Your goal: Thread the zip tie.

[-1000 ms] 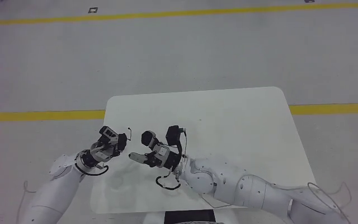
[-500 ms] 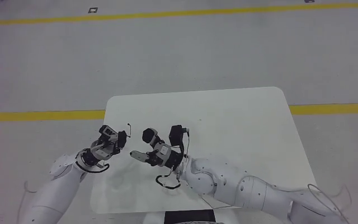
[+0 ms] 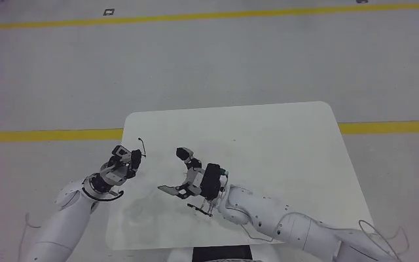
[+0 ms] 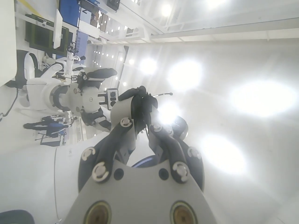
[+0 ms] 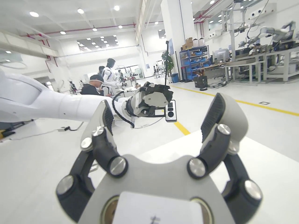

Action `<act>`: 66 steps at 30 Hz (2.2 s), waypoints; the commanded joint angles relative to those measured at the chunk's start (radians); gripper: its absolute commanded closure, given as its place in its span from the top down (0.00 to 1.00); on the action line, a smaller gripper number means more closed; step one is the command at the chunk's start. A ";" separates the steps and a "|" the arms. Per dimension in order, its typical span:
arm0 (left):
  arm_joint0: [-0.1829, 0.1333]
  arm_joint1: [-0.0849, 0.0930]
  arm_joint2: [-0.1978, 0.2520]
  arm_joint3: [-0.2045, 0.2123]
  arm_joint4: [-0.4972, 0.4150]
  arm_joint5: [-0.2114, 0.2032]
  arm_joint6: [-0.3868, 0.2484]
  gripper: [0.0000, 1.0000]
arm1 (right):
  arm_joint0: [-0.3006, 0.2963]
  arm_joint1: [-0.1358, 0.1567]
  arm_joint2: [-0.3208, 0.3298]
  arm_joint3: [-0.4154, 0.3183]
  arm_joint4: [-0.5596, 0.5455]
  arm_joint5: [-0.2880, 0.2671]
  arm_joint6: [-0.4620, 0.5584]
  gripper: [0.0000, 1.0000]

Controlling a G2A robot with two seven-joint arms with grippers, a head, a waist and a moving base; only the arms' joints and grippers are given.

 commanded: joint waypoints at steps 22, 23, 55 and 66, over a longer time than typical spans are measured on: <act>0.003 -0.014 0.012 -0.020 -0.035 0.055 0.046 0.00 | -0.002 -0.050 0.039 0.076 -0.349 0.299 -0.071 1.00; 0.004 -0.015 0.013 -0.020 -0.043 0.065 0.047 0.00 | -0.006 -0.053 0.044 0.081 -0.361 0.317 -0.084 1.00; 0.010 -0.031 0.023 -0.015 -0.114 0.128 0.062 0.00 | 0.025 -0.130 0.060 0.195 -0.550 0.501 -0.004 1.00; 0.010 -0.031 0.023 -0.015 -0.114 0.128 0.062 0.00 | 0.025 -0.130 0.060 0.195 -0.550 0.501 -0.004 1.00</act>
